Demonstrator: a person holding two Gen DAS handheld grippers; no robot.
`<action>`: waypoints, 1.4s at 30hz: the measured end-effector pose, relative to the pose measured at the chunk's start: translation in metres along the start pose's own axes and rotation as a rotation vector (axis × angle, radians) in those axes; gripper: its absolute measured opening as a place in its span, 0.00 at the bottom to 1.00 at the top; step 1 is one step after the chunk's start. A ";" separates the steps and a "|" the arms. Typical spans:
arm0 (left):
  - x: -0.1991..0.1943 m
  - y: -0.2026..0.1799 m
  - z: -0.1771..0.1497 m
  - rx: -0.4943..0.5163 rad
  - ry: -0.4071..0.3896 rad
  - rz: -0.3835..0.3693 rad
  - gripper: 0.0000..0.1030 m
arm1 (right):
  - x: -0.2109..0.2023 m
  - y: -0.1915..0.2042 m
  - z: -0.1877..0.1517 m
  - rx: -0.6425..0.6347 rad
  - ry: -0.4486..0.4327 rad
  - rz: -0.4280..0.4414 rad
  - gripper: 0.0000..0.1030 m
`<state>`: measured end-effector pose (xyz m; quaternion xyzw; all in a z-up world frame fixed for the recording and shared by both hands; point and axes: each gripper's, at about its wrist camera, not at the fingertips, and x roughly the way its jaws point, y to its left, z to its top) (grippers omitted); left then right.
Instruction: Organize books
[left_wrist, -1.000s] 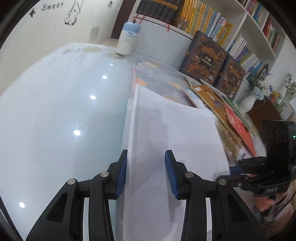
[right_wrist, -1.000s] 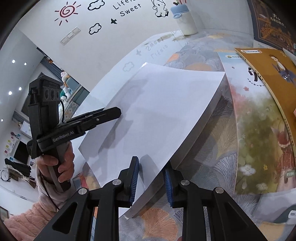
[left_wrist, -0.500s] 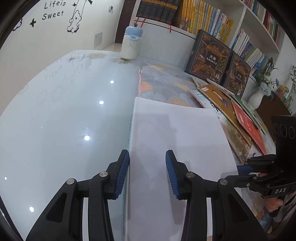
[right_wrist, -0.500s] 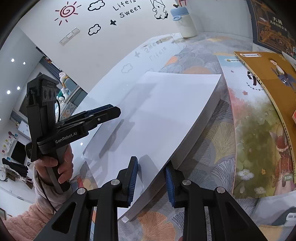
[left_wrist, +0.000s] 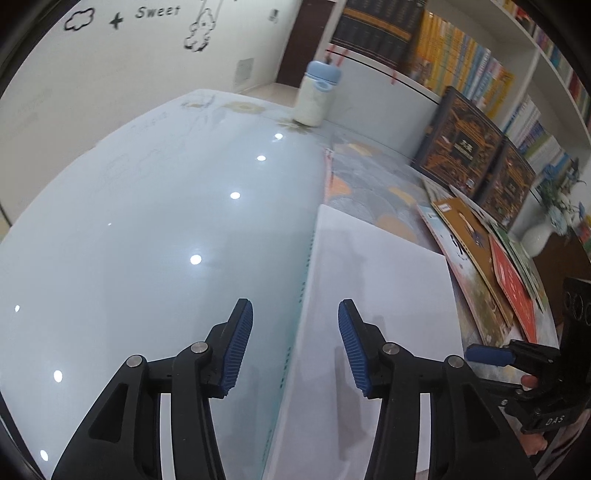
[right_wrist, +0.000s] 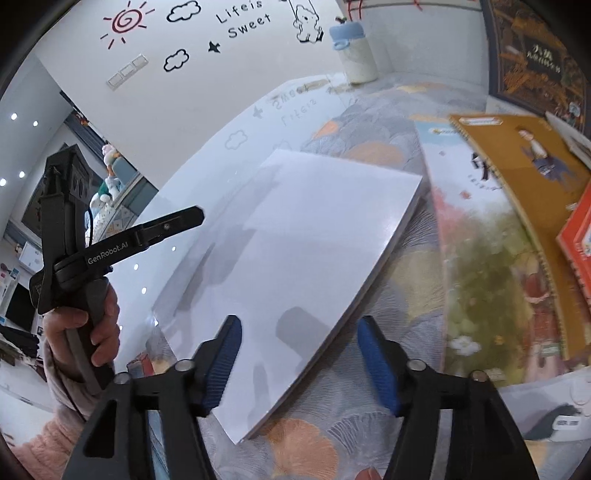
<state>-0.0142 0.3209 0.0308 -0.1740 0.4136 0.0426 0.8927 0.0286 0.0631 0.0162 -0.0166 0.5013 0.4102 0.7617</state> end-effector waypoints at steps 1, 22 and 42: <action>-0.003 -0.001 0.000 -0.007 0.002 0.007 0.46 | -0.003 -0.002 -0.001 0.003 -0.002 0.005 0.62; 0.029 -0.225 -0.014 0.239 0.079 -0.223 0.48 | -0.160 -0.165 -0.037 0.175 -0.211 -0.166 0.62; 0.078 -0.362 -0.054 0.438 0.227 -0.347 0.48 | -0.196 -0.336 -0.046 0.371 -0.152 -0.300 0.65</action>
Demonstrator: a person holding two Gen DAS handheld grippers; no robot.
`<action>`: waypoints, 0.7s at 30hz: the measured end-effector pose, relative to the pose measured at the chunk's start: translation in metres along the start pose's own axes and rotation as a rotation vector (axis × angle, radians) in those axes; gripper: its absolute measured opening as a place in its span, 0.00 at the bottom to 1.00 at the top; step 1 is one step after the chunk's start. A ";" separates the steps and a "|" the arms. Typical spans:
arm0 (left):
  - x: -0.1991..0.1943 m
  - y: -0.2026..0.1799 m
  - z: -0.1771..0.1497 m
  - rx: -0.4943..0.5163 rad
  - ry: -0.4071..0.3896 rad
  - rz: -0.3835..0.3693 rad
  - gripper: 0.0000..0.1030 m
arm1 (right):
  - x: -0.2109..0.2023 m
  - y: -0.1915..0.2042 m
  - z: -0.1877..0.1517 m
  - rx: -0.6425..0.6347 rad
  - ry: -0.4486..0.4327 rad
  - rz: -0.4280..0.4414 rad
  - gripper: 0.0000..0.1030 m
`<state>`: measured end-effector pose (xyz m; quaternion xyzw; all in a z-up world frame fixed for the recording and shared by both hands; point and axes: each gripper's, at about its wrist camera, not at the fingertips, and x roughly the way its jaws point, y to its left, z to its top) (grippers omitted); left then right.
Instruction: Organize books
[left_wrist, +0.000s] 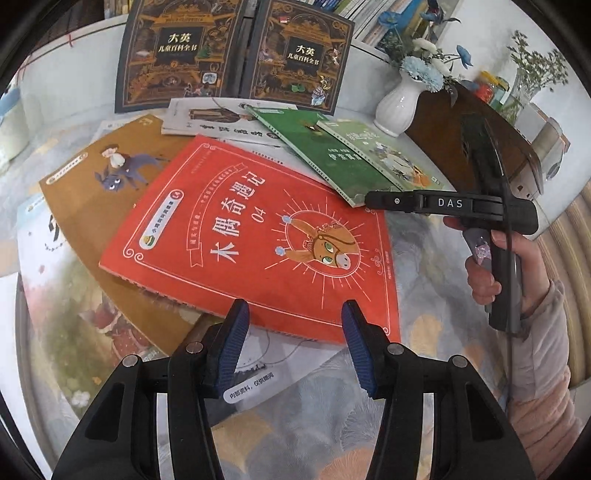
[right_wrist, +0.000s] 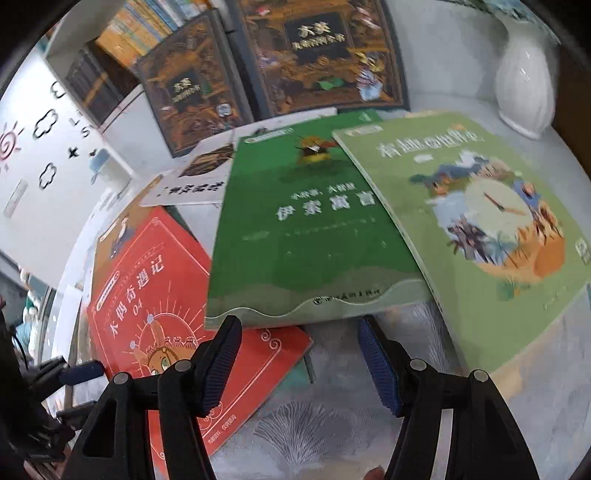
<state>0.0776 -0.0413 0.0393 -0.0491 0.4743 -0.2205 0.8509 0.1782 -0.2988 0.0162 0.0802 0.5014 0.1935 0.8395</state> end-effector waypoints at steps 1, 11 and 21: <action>0.001 0.000 0.001 -0.001 0.002 -0.007 0.48 | 0.000 -0.003 0.001 0.018 -0.002 0.028 0.68; -0.002 0.010 -0.001 -0.025 0.010 -0.002 0.48 | 0.007 0.050 -0.011 -0.211 0.039 0.058 0.69; -0.036 0.049 -0.027 -0.103 -0.011 0.114 0.48 | -0.015 0.133 -0.075 -0.566 0.130 0.120 0.62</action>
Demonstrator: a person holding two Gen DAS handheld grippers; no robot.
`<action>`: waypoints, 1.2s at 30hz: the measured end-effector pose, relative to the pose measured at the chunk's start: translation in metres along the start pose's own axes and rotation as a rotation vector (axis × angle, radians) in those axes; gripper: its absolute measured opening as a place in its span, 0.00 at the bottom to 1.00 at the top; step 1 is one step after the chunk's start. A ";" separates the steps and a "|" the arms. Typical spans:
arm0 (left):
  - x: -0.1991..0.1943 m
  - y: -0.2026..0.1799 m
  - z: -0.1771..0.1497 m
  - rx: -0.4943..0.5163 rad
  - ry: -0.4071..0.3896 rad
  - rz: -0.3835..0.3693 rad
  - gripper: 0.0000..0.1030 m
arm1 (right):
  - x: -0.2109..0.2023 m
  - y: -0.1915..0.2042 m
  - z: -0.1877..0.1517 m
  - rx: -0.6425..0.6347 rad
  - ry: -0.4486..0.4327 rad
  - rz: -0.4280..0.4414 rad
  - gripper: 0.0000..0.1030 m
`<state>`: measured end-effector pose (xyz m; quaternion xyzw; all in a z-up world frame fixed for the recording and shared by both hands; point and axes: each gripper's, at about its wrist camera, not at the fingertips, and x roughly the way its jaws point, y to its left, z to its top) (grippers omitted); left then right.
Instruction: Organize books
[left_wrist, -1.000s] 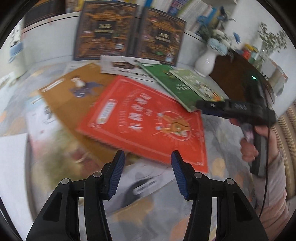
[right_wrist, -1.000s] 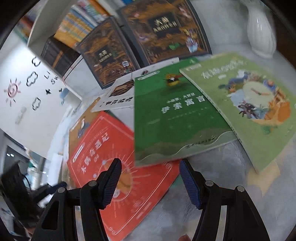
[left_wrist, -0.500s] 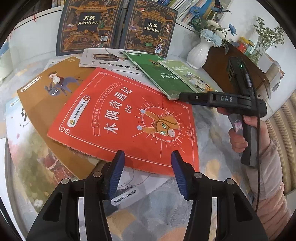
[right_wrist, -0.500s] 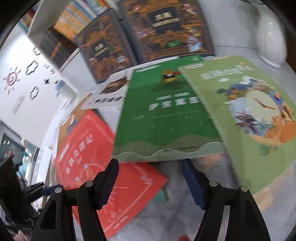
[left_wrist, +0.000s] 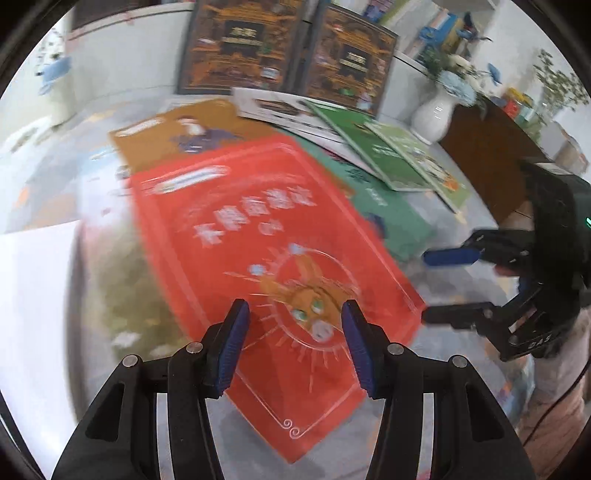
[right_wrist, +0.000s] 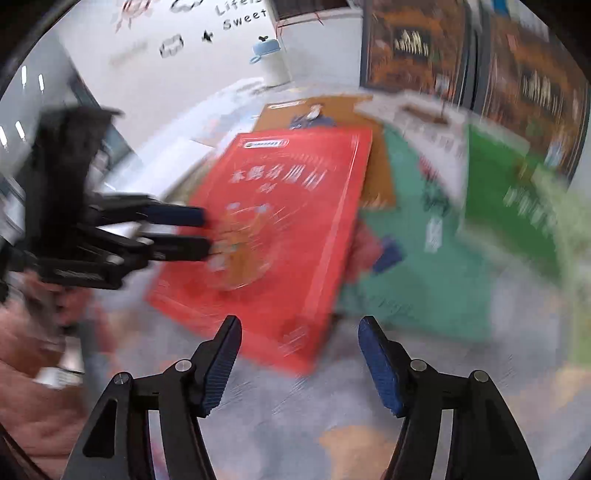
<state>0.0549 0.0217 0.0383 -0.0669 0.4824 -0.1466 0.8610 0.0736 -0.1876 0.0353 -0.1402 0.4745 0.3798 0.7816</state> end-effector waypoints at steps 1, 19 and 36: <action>-0.003 0.003 -0.001 -0.010 -0.010 0.018 0.48 | 0.002 0.001 0.005 -0.005 -0.007 -0.028 0.62; -0.005 0.002 -0.015 0.003 -0.012 -0.002 0.48 | 0.024 0.032 0.000 0.207 0.016 0.132 0.64; -0.016 0.014 -0.046 0.016 0.022 0.014 0.50 | 0.019 0.051 -0.024 0.320 0.000 0.080 0.68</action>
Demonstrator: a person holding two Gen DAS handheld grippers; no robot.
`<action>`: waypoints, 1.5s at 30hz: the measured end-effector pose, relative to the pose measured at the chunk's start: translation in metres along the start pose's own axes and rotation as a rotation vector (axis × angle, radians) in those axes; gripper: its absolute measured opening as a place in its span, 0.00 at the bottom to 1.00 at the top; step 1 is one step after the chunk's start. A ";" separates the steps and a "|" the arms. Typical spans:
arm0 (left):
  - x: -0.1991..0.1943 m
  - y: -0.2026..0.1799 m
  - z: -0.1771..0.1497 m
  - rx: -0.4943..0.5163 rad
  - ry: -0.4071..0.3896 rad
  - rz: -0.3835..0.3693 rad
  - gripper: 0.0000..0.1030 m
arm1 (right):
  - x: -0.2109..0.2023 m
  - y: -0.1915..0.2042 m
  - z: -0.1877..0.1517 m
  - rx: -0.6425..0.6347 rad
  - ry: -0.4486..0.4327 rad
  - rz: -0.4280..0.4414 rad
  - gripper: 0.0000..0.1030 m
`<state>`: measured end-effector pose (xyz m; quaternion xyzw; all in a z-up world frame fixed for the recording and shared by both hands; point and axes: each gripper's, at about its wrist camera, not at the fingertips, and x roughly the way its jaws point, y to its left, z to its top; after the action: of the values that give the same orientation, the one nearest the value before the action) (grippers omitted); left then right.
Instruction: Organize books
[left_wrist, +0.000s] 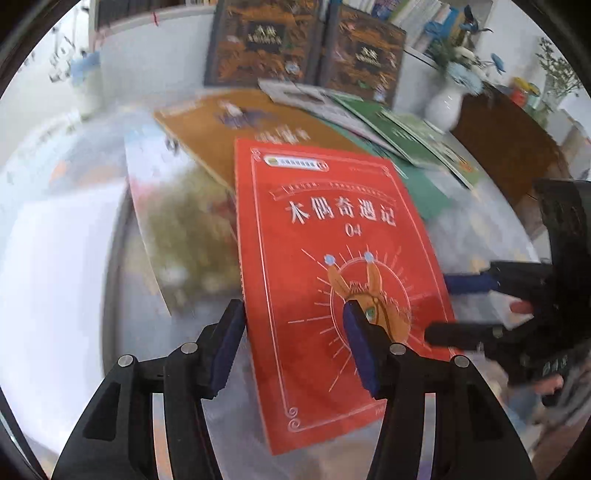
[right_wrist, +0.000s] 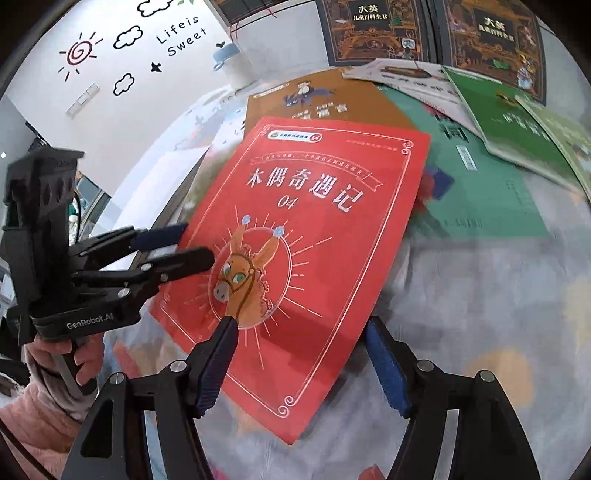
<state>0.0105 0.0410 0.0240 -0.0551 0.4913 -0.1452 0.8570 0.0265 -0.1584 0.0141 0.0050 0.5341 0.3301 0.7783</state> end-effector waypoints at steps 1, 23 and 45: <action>-0.004 0.000 -0.009 -0.016 0.023 -0.048 0.50 | -0.003 0.000 -0.009 0.010 0.018 0.016 0.68; 0.002 0.022 -0.030 -0.049 0.049 -0.203 0.31 | -0.008 -0.069 -0.044 0.127 -0.052 0.422 0.29; 0.003 0.026 -0.037 -0.144 -0.033 -0.203 0.31 | -0.009 -0.067 -0.049 0.082 -0.151 0.398 0.17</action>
<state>-0.0151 0.0670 -0.0037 -0.1685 0.4783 -0.1946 0.8396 0.0180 -0.2326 -0.0239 0.1667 0.4759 0.4541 0.7346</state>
